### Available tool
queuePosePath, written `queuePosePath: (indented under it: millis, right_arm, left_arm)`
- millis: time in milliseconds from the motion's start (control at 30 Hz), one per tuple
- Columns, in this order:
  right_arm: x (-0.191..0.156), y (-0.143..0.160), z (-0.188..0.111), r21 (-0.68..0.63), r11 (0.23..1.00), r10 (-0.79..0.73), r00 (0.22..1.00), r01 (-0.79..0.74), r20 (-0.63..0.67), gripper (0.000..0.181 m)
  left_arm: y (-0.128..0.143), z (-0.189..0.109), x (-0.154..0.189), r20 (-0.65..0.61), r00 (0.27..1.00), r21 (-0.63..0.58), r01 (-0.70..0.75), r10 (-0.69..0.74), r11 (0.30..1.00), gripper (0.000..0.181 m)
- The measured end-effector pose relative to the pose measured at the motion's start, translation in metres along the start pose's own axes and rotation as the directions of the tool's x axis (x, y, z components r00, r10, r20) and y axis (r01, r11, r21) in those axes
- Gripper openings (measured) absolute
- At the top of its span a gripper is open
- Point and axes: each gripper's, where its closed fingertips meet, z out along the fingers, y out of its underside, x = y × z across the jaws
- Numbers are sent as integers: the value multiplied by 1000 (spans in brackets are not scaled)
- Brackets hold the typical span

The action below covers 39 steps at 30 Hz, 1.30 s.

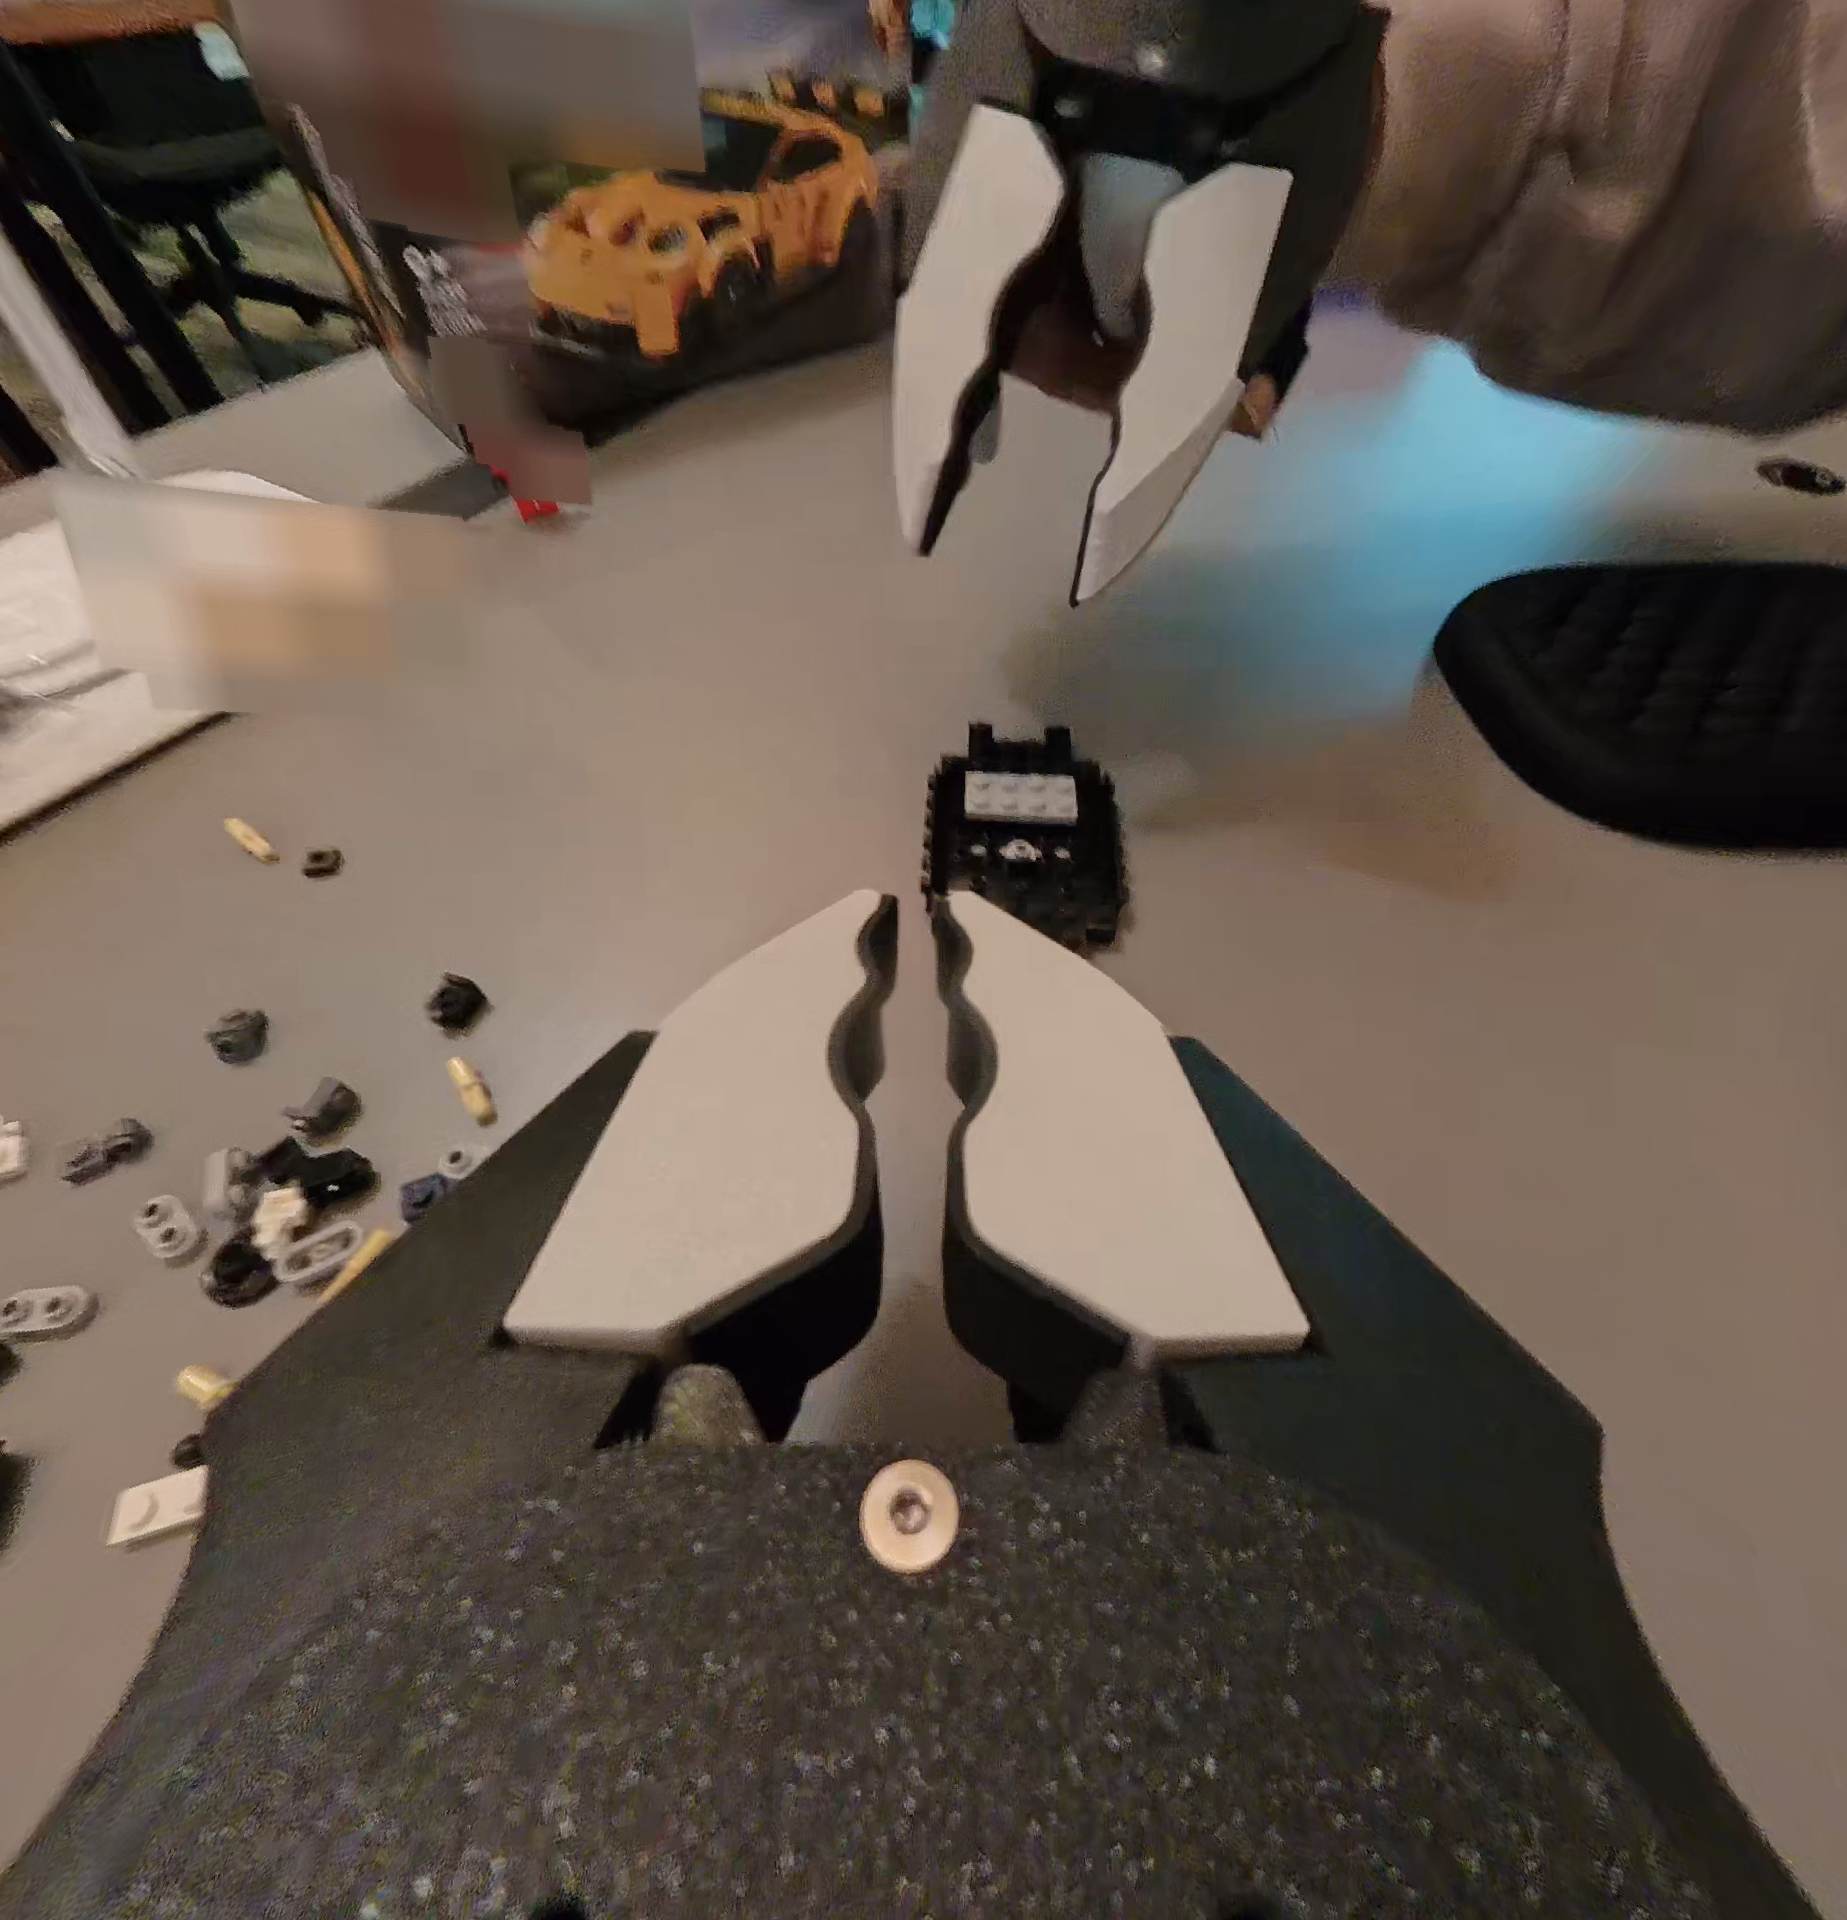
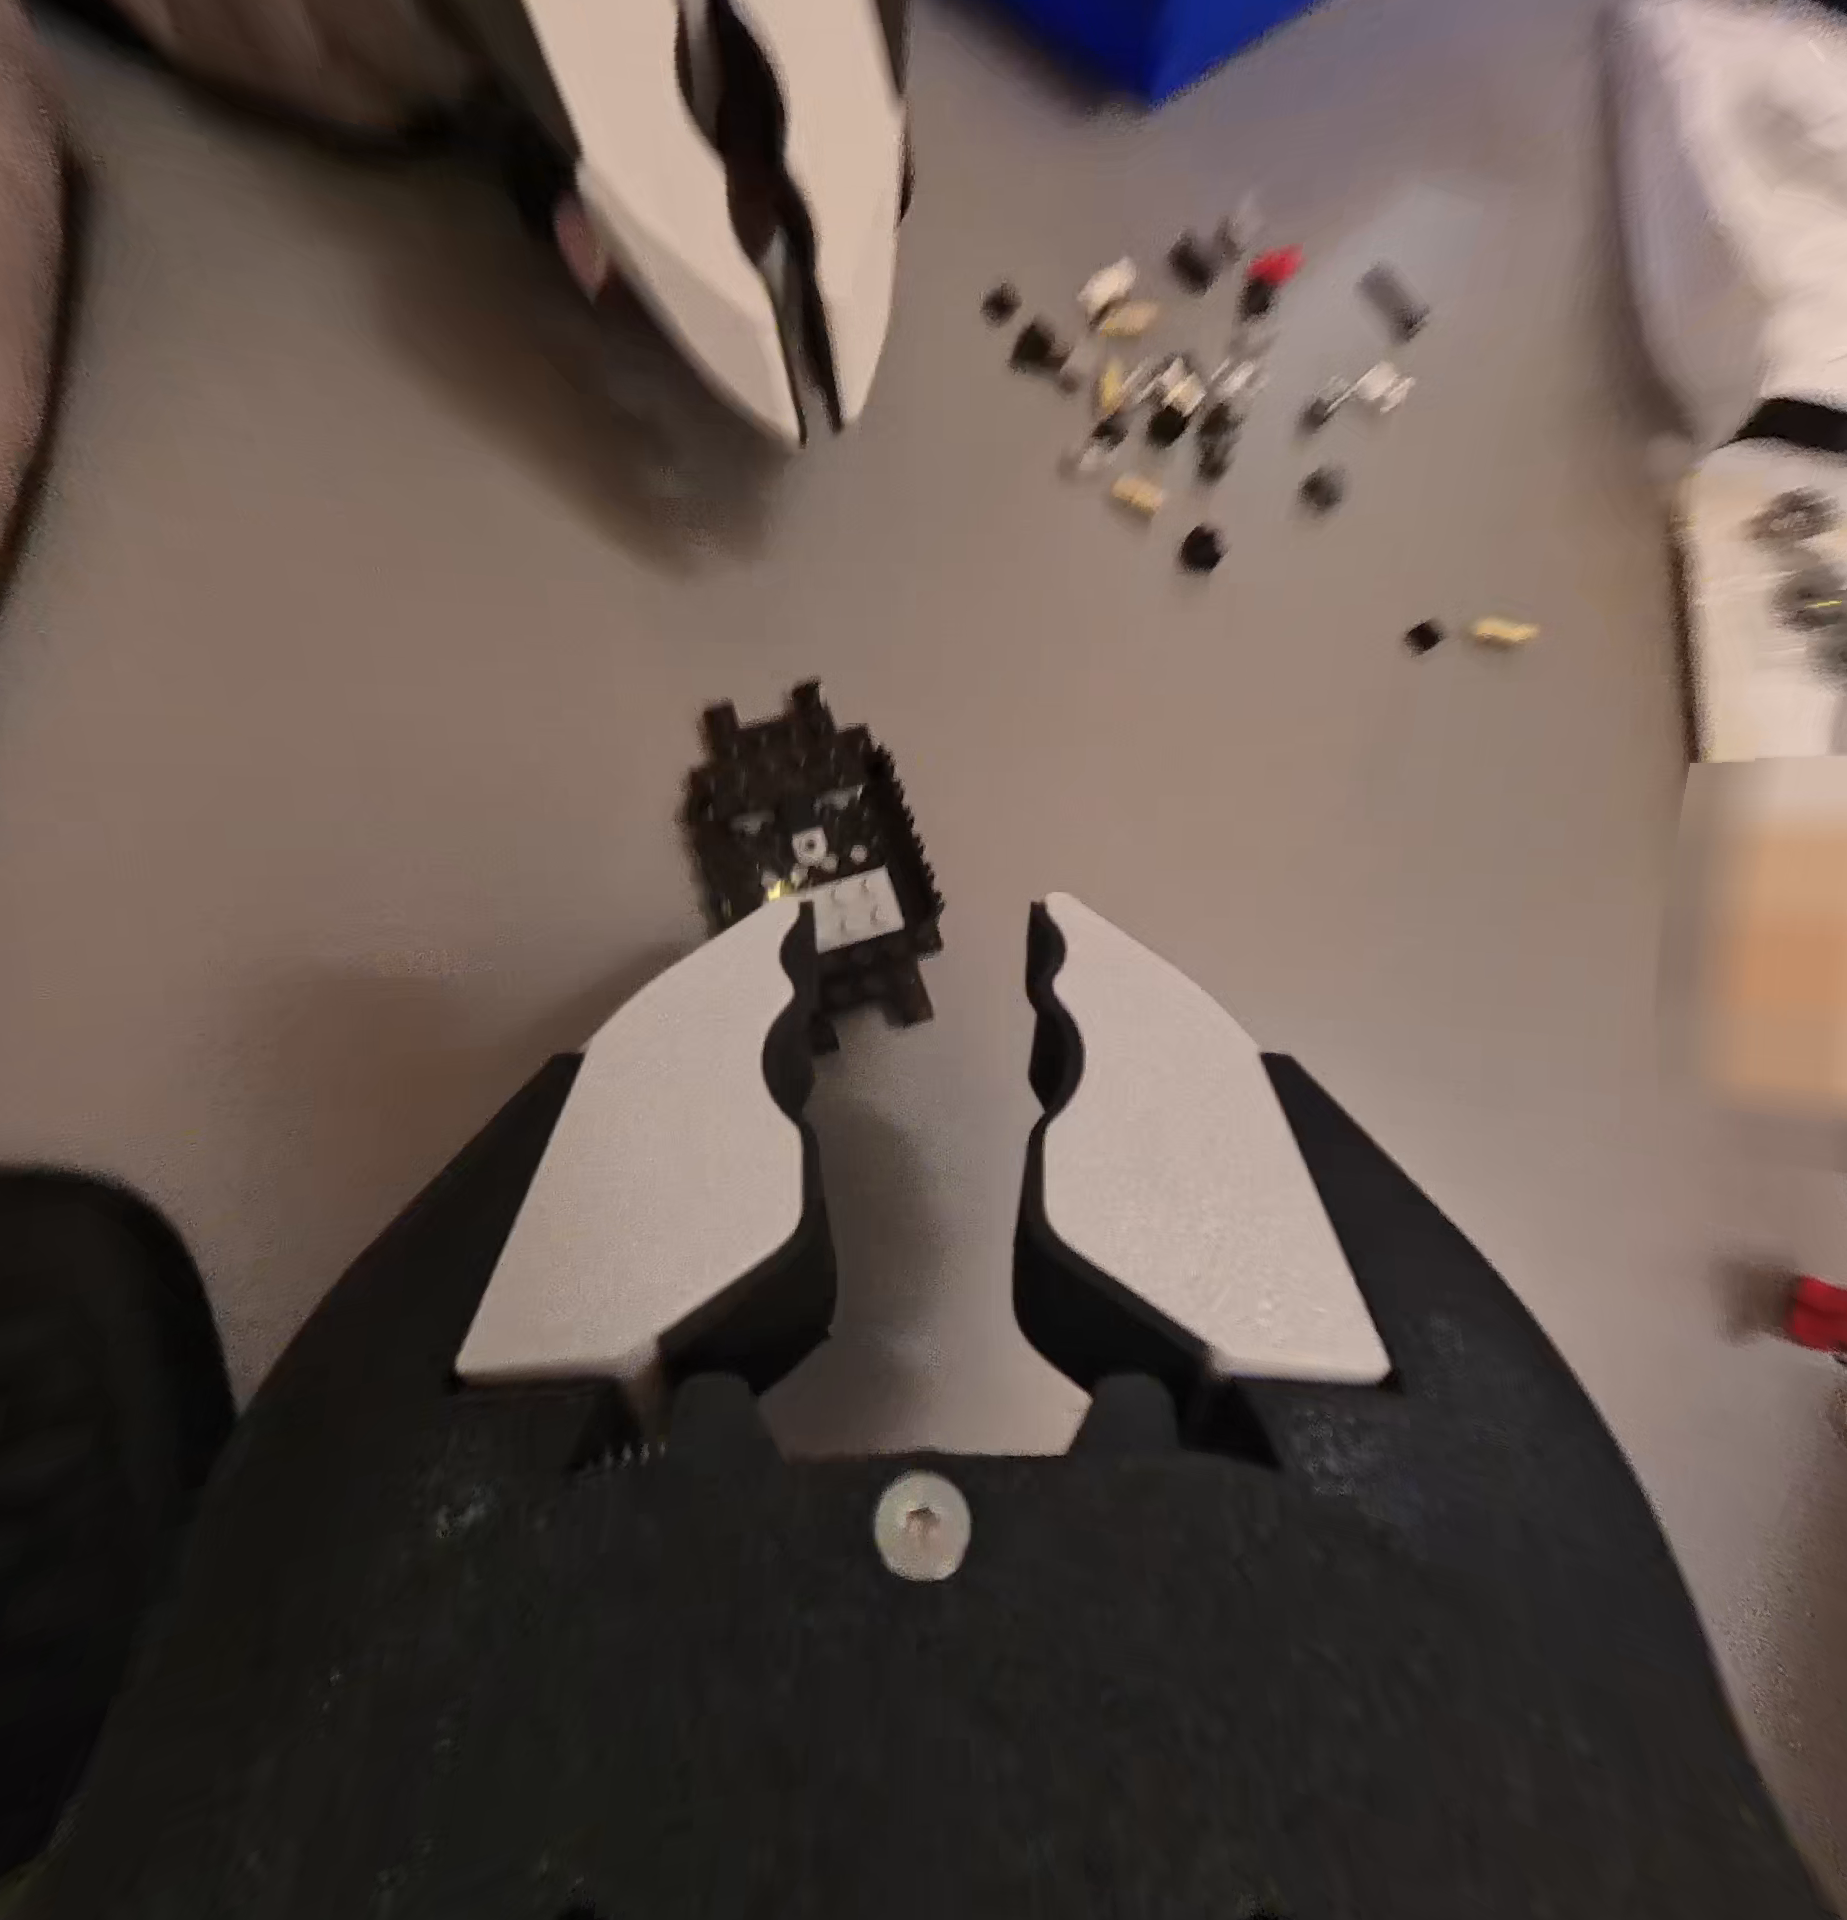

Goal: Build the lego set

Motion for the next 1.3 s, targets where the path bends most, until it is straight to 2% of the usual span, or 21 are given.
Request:
queuePosePath:
  millis: [67, 200, 367, 500, 567, 733, 833, 933, 1300]
  right_arm:
    - [3, -14, -13, 128, 991, 53, 993, -40, -102, 35]
    - [3, -31, -37, 339, 939, 163, 937, -51, -310, 29]
    - [3, -40, -56, 495, 866, 346, 803, -75, -484, 19]
    - [16, -44, -62, 535, 839, 454, 676, -104, -581, 6]
    - [28, -51, -66, 574, 815, 491, 620, -78, -612, 0]
    - [61, -51, -68, 645, 762, 575, 518, -58, -633, 0]
    - [64, -41, -60, 678, 734, 592, 530, -43, -607, 0]
    - [58, -27, -54, 598, 801, 515, 527, -15, -676, 0]
    - [54, -24, -76, 625, 781, 554, 471, -7, -687, 0]
  left_arm:
    - [-11, -7, -9, 52, 999, 62, -4, 1, 998, 0]
    - [-25, -21, -28, 149, 988, 154, 15, -38, 988, 0]
    - [-33, -31, -37, 189, 980, 193, 23, -60, 981, 0]
    - [-38, -36, -37, 200, 979, 209, 4, -46, 978, 0]
    - [-42, -40, -41, 224, 974, 238, -15, -40, 971, 0]
    - [-42, -48, -58, 278, 957, 265, 11, -87, 964, 0]
    - [-41, -54, -70, 317, 941, 281, 28, -120, 959, 0]
    - [-38, -59, -84, 344, 925, 290, 60, -163, 955, 0]
    - [-34, -67, -104, 403, 896, 308, 62, -189, 949, 3]
